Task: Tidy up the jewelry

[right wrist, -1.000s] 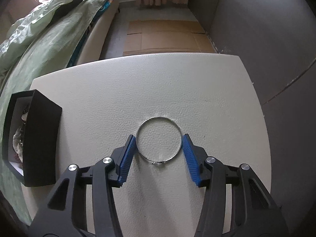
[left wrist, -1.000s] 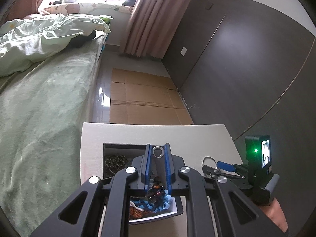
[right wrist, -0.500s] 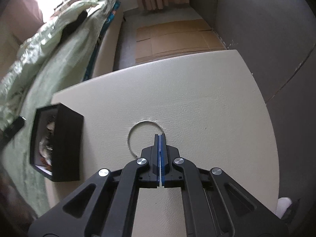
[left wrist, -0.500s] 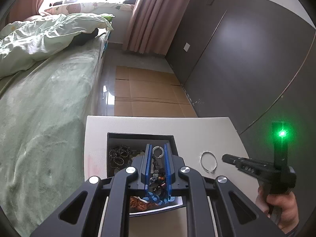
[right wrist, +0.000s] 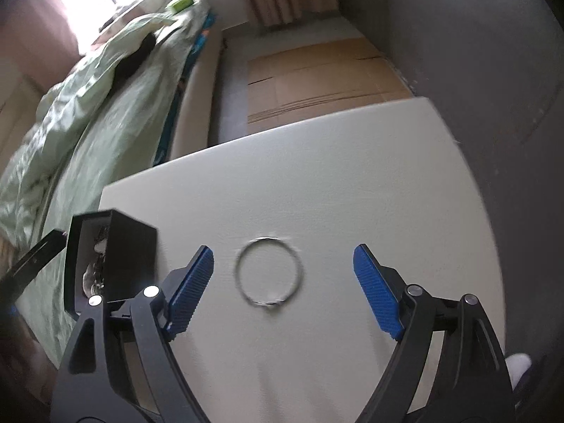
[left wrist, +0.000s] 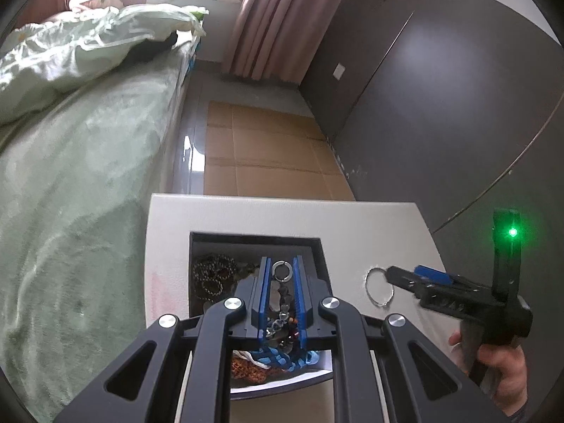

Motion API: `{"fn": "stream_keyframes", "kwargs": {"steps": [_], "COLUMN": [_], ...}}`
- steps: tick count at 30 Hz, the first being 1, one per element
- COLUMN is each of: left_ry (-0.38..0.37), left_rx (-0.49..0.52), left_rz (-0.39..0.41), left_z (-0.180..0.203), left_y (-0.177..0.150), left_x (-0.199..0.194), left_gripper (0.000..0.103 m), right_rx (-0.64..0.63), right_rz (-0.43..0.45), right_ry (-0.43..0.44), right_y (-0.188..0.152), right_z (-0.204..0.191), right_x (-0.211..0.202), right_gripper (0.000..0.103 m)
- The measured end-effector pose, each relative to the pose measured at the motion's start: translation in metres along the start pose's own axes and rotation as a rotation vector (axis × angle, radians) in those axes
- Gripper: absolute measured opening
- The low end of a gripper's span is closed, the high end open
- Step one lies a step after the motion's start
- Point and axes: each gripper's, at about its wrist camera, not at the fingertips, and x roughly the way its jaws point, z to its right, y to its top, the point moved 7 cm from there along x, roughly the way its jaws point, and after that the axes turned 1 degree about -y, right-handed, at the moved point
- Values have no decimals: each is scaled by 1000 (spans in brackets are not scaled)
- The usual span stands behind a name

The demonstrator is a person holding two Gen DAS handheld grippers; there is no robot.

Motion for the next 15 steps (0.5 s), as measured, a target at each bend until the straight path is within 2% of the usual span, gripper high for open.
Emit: {"fn": "stream_keyframes", "kwargs": {"steps": [1,3,5,7,9,11,15], "left_ry": [-4,-11,-20,-30,-25,-17,-14], "left_rx": [-6,-11,-21,-45,-63,-61,-60], "left_rz": [-8,-14,-24,-32,-15,4,11], "left_z": [0,-1,-1,-5,-9,-10,-11], "left_y": [0,-1,-1,-1,1,3,3], "left_x": [2,4,6,6,2,-3,-9], "left_gripper": [11,11,11,19,41,49,49], "right_rx": [-20,-72,-114,-164,-178,-178,-175], "right_rz": [-10,-53,-62,-68,-63,-60,-63], "right_ry": [-15,-57,-103,-151,-160,-158,-143], "right_y": [-1,-6,-10,-13,-16,-18,-24], "right_z": [-5,-15,-20,-24,-24,-21,-19], "right_x": [5,18,24,26,27,25,20], "right_gripper": [78,59,57,57,56,51,50]}}
